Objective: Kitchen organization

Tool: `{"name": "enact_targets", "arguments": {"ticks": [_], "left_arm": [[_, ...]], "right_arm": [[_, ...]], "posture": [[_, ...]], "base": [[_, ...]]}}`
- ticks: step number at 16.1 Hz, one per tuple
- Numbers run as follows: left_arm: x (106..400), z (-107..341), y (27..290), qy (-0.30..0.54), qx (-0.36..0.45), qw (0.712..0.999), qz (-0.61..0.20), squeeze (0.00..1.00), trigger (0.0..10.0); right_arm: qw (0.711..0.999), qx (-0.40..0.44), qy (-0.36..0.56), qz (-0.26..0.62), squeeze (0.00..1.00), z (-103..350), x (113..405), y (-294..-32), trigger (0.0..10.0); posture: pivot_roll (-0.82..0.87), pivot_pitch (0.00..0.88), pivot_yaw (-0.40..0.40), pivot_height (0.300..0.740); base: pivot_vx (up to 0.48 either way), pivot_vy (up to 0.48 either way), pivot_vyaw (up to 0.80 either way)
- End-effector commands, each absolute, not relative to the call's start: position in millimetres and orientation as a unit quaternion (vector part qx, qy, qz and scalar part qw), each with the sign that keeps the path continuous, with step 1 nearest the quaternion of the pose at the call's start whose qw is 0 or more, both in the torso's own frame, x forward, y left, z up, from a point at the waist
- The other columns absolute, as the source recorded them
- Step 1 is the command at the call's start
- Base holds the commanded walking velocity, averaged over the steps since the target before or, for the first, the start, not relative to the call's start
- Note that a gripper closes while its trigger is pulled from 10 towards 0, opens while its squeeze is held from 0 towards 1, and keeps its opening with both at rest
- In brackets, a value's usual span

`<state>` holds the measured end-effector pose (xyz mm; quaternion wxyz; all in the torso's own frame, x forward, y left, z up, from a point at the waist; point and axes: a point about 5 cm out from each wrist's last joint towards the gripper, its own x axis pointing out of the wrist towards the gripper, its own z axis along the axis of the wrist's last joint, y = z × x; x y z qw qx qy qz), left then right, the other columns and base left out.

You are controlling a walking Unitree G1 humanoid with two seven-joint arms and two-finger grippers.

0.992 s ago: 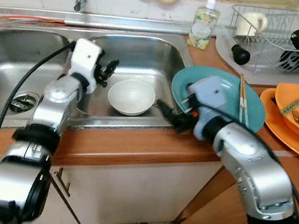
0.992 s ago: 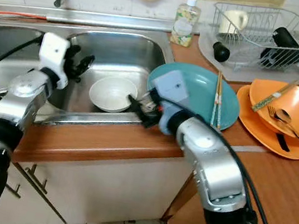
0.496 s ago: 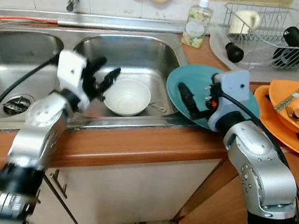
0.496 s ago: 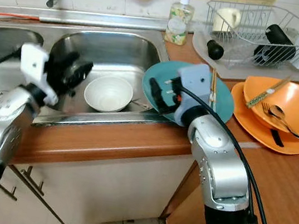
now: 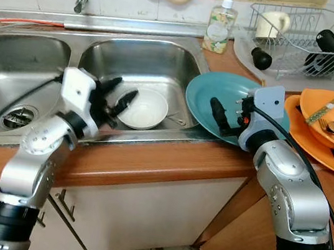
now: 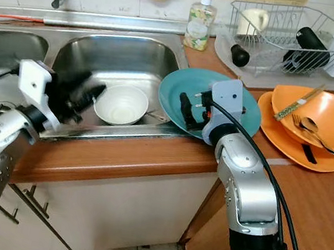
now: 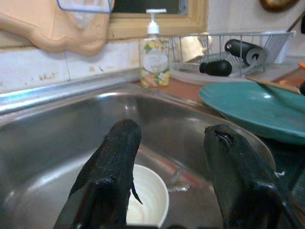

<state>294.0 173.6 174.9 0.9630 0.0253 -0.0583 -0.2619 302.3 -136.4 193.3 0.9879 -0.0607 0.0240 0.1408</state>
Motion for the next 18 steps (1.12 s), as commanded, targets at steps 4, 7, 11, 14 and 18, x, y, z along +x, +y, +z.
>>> {"name": "enact_targets", "arguments": {"ticks": [4,7,11,14,18], "left_arm": [[290,182,167,-0.061,0.022,0.957,-0.283,0.0,10.0],[290,182,166,-0.057,0.024,0.956,-0.286,0.0,10.0],[290,183,163,-0.065,0.04,0.957,-0.28,0.0,10.0],[290,186,162,-0.089,0.04,0.958,-0.268,0.0,10.0],[291,184,159,-0.072,0.044,0.955,-0.283,0.0,10.0]], "right_arm": [[0.99,-0.053,0.032,0.124,1.0,193,304,-140,10.0],[0.99,-0.047,0.034,0.13,1.0,194,305,-140,10.0],[0.992,-0.027,0.019,0.12,1.0,200,306,-143,10.0],[0.992,-0.032,0.002,0.123,1.0,204,307,-142,10.0],[0.992,-0.043,0.016,0.12,1.0,204,308,-137,10.0]], "posture": [[-0.03,0.0,0.037,0.74],[-0.03,0.0,0.036,0.74],[-0.02,0.0,0.037,0.74],[-0.02,0.0,0.036,0.74],[-0.02,0.0,0.035,0.74]], "base": [[0.0,0.0,0.0],[0.0,0.0,0.0],[0.0,0.0,0.0],[0.0,0.0,0.0],[0.0,0.0,0.0]]}}
